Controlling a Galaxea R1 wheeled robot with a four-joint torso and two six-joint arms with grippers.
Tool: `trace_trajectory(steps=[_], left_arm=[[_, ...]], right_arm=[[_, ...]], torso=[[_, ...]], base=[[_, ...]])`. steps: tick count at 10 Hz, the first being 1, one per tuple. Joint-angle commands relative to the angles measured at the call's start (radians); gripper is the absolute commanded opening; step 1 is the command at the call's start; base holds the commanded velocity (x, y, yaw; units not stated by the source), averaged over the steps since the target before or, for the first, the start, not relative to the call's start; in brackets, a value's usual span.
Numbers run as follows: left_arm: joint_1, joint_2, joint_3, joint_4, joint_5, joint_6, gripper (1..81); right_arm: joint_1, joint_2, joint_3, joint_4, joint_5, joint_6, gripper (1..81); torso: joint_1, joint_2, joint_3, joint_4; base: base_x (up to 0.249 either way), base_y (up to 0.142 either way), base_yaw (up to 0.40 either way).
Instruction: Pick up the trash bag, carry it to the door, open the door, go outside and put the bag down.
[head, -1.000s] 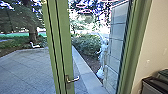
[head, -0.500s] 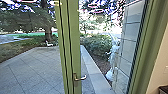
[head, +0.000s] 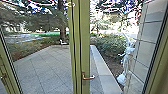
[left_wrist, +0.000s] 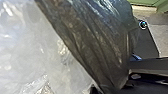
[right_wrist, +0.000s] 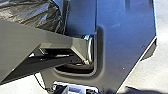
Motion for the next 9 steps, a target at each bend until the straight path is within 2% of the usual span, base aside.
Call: trace_trajectory(steps=[1, 4, 9], left_arm=[[-0.053, -0.004, 0.002, 0.015, 0.052, 0.006, 1.0], [-0.053, -0.003, 0.002, 0.028, 0.052, 0.005, 1.0], [-0.053, -0.004, 0.002, 0.028, 0.053, 0.005, 1.0]], right_arm=[[0.056, 0.01, 0.009, -0.005, -0.053, -0.004, 81.1], [0.056, 0.009, 0.009, -0.005, -0.053, -0.003, 81.1], [0.056, 0.01, 0.009, -0.005, -0.053, -0.003, 81.1]], torso=[[0.001, 0.0, 0.0, 0.0], [0.001, 0.0, 0.0, 0.0], [0.001, 0.0, 0.0, 0.0]], base=[[0.0, 0.0, 0.35], [0.0, 0.0, 0.346], [0.0, 0.0, 0.226]])
